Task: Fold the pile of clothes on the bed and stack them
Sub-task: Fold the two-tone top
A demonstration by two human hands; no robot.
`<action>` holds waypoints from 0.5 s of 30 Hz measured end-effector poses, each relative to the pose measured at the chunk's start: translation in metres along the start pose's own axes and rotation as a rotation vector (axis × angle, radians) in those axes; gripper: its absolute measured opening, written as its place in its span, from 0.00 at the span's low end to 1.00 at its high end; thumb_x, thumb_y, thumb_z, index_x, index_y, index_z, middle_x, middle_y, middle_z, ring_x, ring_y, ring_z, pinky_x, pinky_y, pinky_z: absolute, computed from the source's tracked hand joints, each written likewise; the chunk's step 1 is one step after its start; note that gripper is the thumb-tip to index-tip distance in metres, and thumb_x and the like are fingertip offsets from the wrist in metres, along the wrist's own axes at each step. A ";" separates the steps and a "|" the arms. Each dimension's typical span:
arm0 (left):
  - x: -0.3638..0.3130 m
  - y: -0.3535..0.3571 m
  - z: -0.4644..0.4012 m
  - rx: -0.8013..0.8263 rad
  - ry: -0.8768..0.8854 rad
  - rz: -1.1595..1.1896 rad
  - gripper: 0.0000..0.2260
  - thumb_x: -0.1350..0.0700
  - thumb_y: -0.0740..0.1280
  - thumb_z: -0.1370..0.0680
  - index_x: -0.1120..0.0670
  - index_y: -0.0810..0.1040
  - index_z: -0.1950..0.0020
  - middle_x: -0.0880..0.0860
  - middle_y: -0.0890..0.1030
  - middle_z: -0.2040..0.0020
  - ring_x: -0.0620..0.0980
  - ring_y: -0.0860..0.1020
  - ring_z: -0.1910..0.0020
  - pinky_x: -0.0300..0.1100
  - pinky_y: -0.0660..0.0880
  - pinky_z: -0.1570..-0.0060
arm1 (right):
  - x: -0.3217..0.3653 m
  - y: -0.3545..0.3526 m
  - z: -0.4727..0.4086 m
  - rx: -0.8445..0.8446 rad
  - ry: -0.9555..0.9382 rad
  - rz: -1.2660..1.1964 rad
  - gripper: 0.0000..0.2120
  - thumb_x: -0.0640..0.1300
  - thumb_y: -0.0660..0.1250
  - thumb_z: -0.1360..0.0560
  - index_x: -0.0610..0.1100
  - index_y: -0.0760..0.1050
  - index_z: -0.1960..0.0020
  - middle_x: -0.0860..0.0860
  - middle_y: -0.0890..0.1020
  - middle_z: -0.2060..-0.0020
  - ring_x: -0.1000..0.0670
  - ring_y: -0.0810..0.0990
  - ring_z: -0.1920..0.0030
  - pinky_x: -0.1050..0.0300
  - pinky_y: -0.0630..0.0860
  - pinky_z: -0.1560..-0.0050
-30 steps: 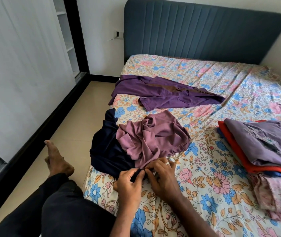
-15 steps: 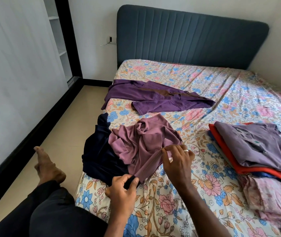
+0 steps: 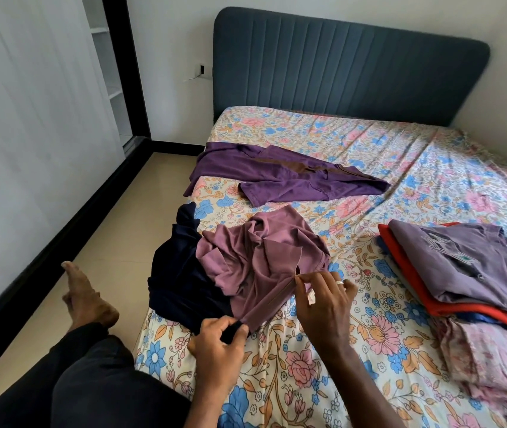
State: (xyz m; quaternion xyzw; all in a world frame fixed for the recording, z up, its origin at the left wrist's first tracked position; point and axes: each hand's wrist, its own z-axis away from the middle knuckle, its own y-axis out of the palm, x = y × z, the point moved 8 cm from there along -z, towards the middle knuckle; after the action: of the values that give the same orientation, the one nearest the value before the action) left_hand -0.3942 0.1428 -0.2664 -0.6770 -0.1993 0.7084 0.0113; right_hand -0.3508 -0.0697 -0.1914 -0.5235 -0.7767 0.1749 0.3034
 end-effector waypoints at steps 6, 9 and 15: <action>-0.015 -0.016 0.002 -0.195 0.159 -0.038 0.12 0.35 0.69 0.29 0.43 0.81 0.59 0.41 0.81 0.61 0.47 0.79 0.55 0.55 0.76 0.52 | -0.007 0.009 0.022 0.272 0.068 -0.202 0.10 0.58 0.68 0.24 0.53 0.82 0.58 0.63 0.82 0.60 0.59 0.78 0.57 0.48 0.68 0.48; -0.054 -0.021 -0.002 -0.383 0.332 -0.182 0.14 0.38 0.67 0.26 0.47 0.82 0.56 0.39 0.80 0.61 0.46 0.77 0.56 0.48 0.76 0.56 | -0.018 0.006 0.018 0.289 0.230 -0.359 0.07 0.51 0.73 0.24 0.51 0.81 0.60 0.61 0.81 0.63 0.59 0.79 0.60 0.53 0.76 0.58; -0.074 0.052 -0.042 -0.063 0.259 -0.132 0.07 0.49 0.73 0.26 0.49 0.78 0.58 0.46 0.79 0.63 0.44 0.77 0.64 0.44 0.77 0.64 | -0.024 0.032 0.017 0.473 0.405 -0.291 0.05 0.51 0.75 0.26 0.50 0.82 0.55 0.59 0.82 0.60 0.63 0.80 0.63 0.67 0.75 0.62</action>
State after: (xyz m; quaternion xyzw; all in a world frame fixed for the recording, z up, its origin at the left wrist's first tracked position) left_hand -0.3340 0.0852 -0.2119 -0.7482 -0.2624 0.6062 0.0624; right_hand -0.3322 -0.0787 -0.2301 -0.3466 -0.7052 0.1975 0.5862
